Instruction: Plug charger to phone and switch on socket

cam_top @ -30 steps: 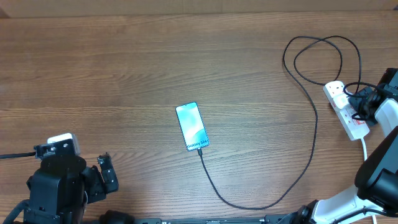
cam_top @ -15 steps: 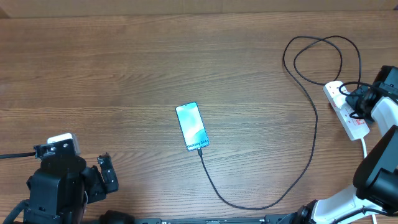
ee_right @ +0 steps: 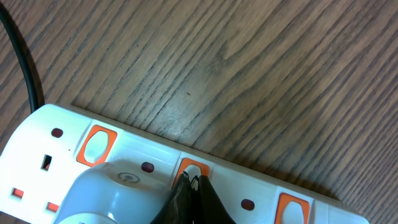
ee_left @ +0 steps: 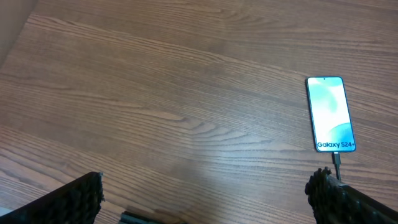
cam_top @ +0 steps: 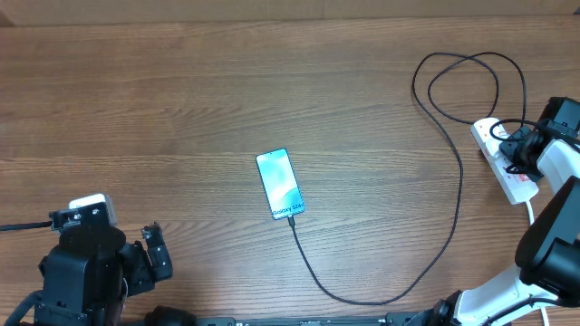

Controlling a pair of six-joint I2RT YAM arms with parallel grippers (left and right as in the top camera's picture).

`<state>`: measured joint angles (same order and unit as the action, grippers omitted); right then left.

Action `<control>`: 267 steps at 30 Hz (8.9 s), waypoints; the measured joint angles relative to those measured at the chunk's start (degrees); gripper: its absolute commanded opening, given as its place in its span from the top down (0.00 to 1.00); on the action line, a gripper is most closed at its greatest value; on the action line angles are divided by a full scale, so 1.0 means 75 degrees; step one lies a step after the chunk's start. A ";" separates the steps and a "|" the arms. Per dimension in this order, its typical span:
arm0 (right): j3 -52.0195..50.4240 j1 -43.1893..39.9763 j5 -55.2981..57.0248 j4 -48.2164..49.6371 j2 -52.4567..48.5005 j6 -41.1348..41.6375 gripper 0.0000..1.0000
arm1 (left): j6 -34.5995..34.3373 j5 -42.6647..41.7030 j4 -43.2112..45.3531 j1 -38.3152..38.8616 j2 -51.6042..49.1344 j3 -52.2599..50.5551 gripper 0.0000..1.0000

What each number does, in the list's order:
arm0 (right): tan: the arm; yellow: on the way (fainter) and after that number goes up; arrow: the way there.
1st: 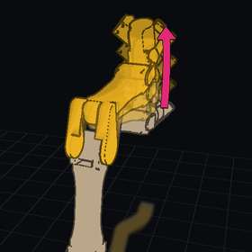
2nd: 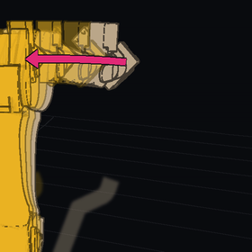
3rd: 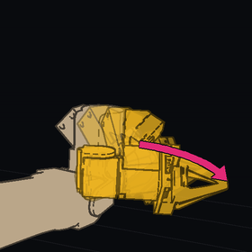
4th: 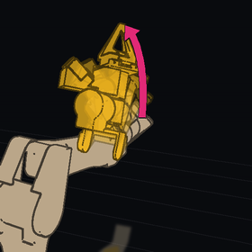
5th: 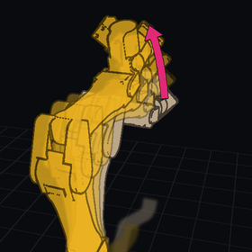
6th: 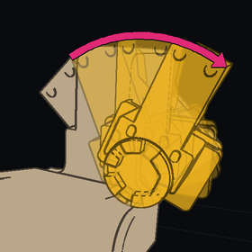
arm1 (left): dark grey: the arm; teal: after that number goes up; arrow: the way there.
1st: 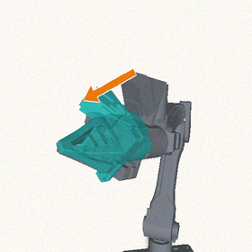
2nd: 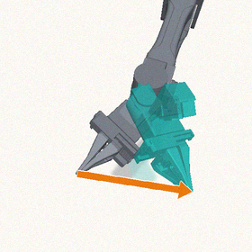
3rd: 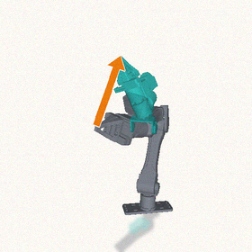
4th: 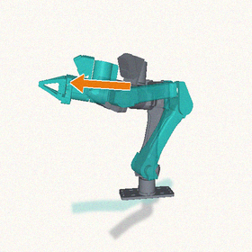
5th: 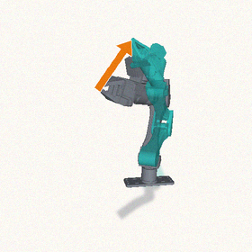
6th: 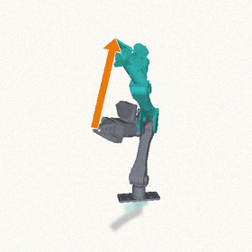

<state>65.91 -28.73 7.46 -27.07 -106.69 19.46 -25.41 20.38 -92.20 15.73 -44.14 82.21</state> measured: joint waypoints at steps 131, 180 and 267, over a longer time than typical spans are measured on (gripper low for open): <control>-0.0035 0.2938 -0.0423 0.1955 1.0713 -0.1172 0.90 | -0.0026 0.0003 -0.0525 -0.2078 0.5753 0.0009 0.00; 0.0064 0.3958 -0.0679 0.1370 1.4157 -0.1798 0.00 | -0.0026 0.0003 -0.0539 -0.2078 0.5753 0.0009 0.00; -0.8650 0.3625 -0.0373 0.3019 1.4149 -0.1804 0.00 | -0.0026 0.0003 -0.0539 -0.2078 0.5753 0.0009 0.00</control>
<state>1.04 -1.54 4.67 -4.43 -0.58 5.93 -25.61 20.40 -96.25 0.14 -0.99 82.28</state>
